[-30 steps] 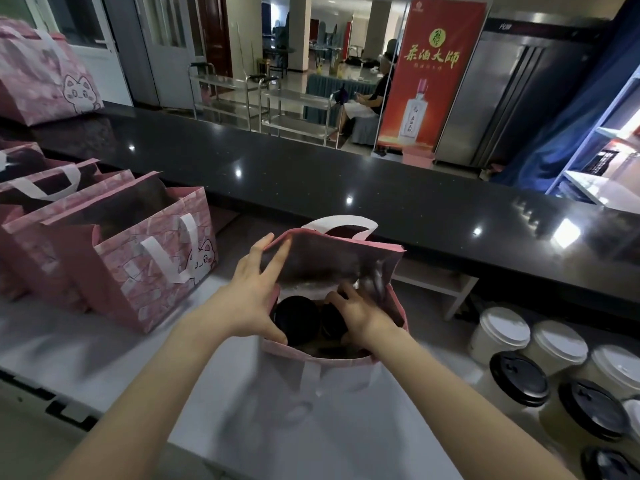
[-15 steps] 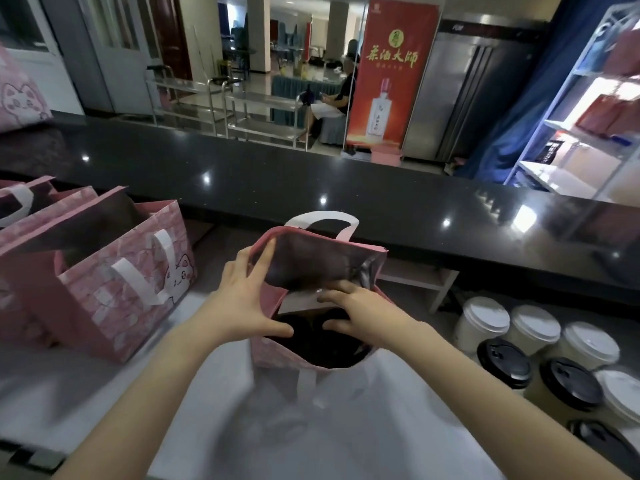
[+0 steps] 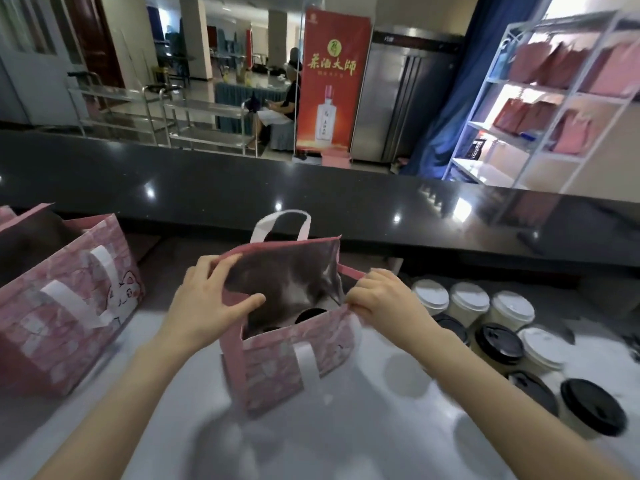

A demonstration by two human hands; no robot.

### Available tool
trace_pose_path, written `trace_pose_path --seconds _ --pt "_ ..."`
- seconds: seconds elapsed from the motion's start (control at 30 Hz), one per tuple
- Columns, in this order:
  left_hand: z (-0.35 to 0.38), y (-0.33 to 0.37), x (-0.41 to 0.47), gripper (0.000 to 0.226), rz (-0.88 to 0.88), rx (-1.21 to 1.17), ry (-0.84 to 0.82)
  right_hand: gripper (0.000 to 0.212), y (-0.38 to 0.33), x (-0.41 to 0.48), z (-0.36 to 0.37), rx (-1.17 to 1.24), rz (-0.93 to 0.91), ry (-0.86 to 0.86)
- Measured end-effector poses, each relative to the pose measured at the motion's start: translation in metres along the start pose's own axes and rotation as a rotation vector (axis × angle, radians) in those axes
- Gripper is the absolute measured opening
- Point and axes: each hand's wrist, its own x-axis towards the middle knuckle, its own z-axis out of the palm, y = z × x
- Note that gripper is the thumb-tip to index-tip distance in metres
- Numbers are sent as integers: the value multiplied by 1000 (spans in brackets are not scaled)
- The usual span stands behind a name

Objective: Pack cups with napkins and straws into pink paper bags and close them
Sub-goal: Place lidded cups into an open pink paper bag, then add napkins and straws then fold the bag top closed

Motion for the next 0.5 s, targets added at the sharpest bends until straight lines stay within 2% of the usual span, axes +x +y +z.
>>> trace_pose_path --seconds 0.1,0.23,0.5 --pt "4 9 -5 60 65 -34 98 5 11 0 -3 -19 68 22" --pt "10 28 -8 46 115 -131 138 5 16 -5 1 -28 100 25" --pt "15 70 -17 33 173 -128 284 28 17 -19 5 35 104 114"
